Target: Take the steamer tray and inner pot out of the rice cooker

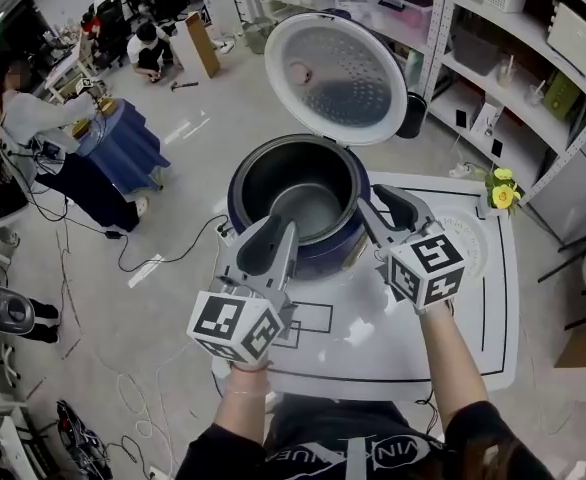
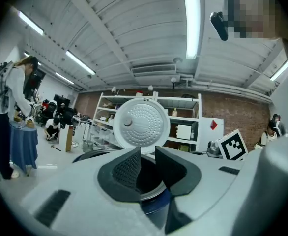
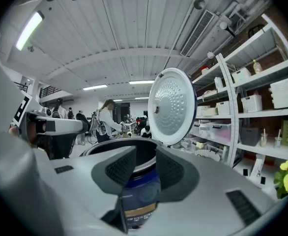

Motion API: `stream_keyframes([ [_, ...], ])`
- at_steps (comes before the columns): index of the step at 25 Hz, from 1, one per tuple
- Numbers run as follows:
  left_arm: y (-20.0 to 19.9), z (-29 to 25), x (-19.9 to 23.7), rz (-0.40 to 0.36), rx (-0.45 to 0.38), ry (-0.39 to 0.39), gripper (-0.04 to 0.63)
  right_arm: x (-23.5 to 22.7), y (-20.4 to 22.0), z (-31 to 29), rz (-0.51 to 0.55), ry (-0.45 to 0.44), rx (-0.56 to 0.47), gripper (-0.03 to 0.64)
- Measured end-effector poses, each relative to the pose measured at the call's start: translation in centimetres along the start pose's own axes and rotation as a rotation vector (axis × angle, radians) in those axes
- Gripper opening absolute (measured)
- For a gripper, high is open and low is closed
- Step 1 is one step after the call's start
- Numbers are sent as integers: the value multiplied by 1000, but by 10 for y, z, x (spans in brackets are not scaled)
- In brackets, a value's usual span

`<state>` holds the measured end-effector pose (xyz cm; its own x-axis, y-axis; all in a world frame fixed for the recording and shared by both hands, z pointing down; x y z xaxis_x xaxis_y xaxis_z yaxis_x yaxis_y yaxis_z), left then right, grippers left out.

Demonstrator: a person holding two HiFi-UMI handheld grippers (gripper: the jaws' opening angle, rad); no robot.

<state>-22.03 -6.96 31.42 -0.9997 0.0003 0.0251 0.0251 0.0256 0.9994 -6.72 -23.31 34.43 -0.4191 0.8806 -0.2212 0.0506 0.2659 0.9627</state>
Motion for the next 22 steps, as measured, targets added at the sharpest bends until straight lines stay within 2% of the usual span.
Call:
stream_keyframes([
  [6, 4, 15, 53, -9, 43, -98, 74, 8, 2, -22, -51, 21, 28, 123],
  [11, 16, 13, 89, -12, 107, -140, 103, 7, 5, -34, -99, 60, 55, 132],
  [15, 25, 3, 110, -2, 143, -144, 120, 3, 6, -43, -121, 82, 76, 135],
  [22, 36, -21, 128, 20, 186, -105, 150, -9, 10, -54, -164, 94, 112, 141],
])
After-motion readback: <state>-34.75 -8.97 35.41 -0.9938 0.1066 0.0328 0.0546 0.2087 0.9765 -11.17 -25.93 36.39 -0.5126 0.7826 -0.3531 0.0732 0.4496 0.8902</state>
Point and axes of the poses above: the fingertips, and each gripper's own axes: z backward along the fingers, x to its left, y out of its underside, the point moved 8 cm from there along z, backward along the fingers, and after that the axes turned 9 degrees about -z, right-handed, at the moved point
